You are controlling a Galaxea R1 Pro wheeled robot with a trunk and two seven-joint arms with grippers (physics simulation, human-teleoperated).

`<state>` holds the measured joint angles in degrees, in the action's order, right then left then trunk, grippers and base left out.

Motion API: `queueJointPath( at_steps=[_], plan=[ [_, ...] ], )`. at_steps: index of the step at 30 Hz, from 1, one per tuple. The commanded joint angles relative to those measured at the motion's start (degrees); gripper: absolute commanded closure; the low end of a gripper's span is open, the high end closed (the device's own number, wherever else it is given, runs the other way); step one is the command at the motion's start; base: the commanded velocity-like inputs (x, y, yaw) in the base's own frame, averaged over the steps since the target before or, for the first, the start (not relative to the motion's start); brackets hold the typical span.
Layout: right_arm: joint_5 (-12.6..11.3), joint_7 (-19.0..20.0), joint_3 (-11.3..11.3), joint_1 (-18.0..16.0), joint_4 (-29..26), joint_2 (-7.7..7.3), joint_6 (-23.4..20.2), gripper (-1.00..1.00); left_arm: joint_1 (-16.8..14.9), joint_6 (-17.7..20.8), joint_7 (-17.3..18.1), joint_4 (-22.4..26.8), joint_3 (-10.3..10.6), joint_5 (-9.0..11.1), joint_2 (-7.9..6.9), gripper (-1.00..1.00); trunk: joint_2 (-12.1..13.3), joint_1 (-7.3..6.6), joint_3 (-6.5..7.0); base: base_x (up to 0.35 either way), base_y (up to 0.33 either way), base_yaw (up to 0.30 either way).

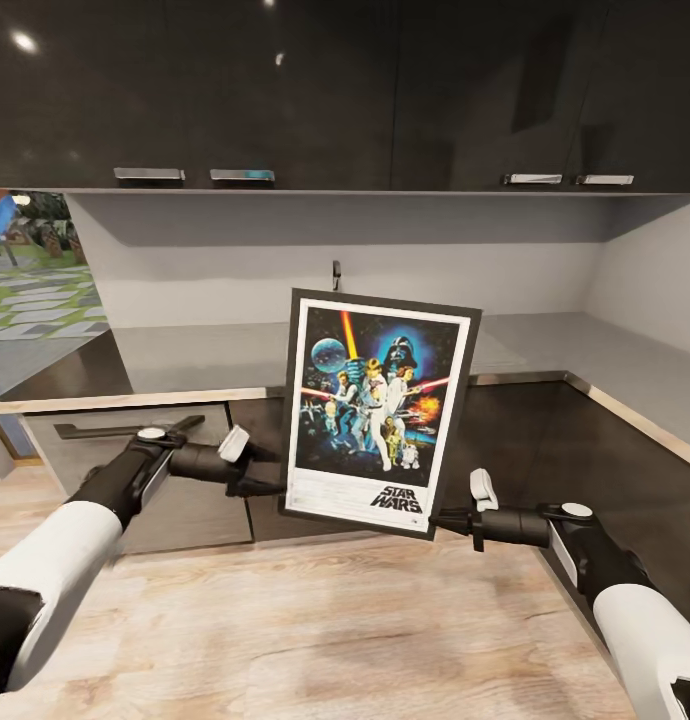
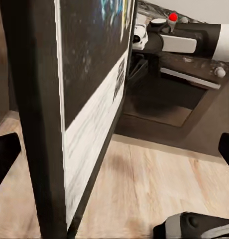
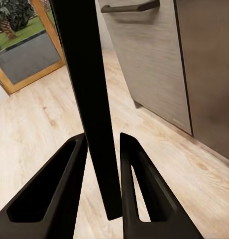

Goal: Pick up the poster from the kitchen countertop and hang it on one of the wall nails in the kitchen.

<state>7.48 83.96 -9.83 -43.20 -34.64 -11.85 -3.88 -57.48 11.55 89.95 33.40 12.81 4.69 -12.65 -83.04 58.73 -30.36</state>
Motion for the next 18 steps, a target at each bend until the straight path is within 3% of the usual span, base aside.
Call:
queueJointPath(
  at_steps=[1, 3, 4, 8, 10, 12, 14, 16, 18],
  plan=[
    [0.5, 0.4, -0.4, 0.0, -0.1, 0.07, -0.5, 1.0, 0.0, -0.3, 0.0, -2.4, 0.4, 0.5, -1.3, -1.0, 0.0, 0.0, -0.06, 0.0, 0.0, 0.0],
    [0.5, 0.4, -0.4, 0.0, -0.1, 0.07, -0.5, 1.0, 0.2, -2.2, 0.0, -5.3, 0.5, 0.5, -2.36, -1.0, 0.0, 0.0, -0.06, 0.0, 0.0, 0.0],
    [0.5, 0.4, -0.4, 0.0, -0.1, 0.07, -0.5, 1.0, 0.5, -6.5, 0.0, -10.9, 0.4, 0.6, -3.95, -1.0, 0.0, 0.0, -0.06, 0.0, 0.0, 0.0],
    [0.5, 0.4, -0.4, 0.0, -0.1, 0.08, -0.5, 1.0, 0.6, -13.0, 0.0, -19.6, 0.4, 0.6, -5.96, -1.0, 0.0, 0.0, -0.06, 0.0, 0.0, 0.0],
    [0.5, 0.4, -0.4, 0.0, -0.1, 0.07, -0.4, 1.0, 0.8, -19.5, 0.0, -27.0, 0.3, 0.5, -7.16, -1.0, 0.0, 0.0, -0.06, 0.0, 0.0, 0.0],
    [0.5, 0.4, -0.3, 0.0, -0.1, 0.07, -0.4, 1.0, 3.9, -24.0, 0.0, -30.0, 0.3, 0.7, -8.33, -1.0, 0.0, 0.0, -0.06, 0.0, 0.0, 0.0],
    [0.5, 0.4, -0.3, 0.0, -0.1, 0.11, -0.4, 1.0, 7.7, -25.8, 0.0, -31.0, 0.3, 1.6, -9.45, -1.0, 0.0, 0.0, -0.06, 0.0, 0.0, 0.0],
    [0.5, 0.4, -0.3, 0.0, -0.1, 0.14, 0.6, 1.0, 12.9, -28.3, 0.0, -31.6, 0.3, 5.4, -10.44, -1.0, 0.0, 0.0, -0.06, 0.0, 0.0, 0.0],
    [0.5, 0.4, -0.3, 0.1, 0.0, 0.15, 2.8, 1.0, 18.5, -30.7, 0.0, -31.8, 0.3, 11.3, -10.87, -1.0, 0.0, 0.0, -0.06, 0.0, 0.0, 0.0]
  ],
)
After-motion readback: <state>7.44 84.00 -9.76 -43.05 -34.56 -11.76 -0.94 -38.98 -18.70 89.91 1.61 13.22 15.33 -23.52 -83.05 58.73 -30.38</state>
